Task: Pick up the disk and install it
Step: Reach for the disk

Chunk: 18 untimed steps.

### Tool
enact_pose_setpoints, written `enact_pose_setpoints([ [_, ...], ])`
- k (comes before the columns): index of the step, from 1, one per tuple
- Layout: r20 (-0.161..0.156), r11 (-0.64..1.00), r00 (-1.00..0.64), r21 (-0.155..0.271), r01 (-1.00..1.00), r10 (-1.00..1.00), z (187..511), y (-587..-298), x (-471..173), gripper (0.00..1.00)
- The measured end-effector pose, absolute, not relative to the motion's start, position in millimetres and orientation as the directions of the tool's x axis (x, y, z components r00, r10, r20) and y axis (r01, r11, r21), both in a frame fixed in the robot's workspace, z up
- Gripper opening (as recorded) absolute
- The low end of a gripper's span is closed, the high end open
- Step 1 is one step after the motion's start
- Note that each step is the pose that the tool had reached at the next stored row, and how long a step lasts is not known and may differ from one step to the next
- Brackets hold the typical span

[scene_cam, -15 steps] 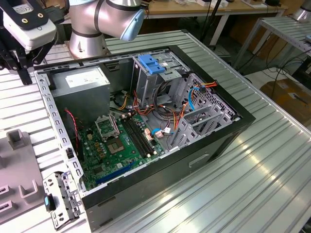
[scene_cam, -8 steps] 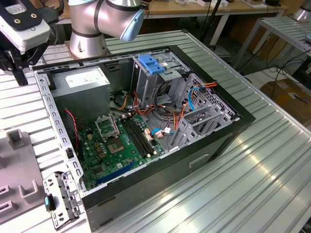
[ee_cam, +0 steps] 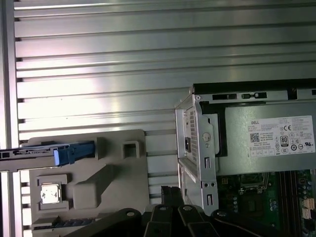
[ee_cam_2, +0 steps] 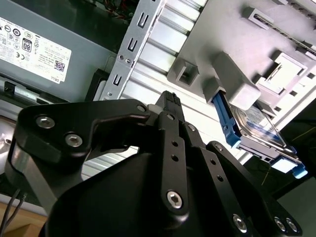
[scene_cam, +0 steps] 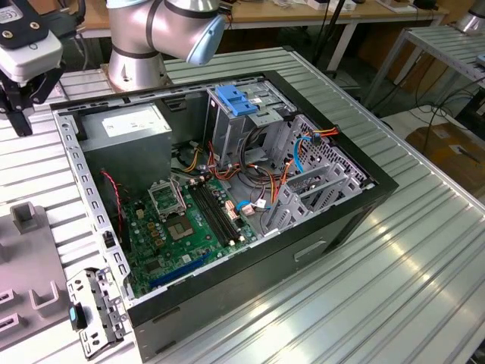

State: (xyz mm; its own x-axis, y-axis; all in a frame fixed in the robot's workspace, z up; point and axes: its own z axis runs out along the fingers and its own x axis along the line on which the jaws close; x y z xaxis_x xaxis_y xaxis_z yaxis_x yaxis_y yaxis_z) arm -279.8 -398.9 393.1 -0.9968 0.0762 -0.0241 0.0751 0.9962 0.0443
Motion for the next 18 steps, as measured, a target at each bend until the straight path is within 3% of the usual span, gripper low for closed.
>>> enact_pose_setpoints([
  [18,-0.024,0.996,-0.997,0.044,0.075,0.076,393.0,-398.8,-293.2,0.11],
])
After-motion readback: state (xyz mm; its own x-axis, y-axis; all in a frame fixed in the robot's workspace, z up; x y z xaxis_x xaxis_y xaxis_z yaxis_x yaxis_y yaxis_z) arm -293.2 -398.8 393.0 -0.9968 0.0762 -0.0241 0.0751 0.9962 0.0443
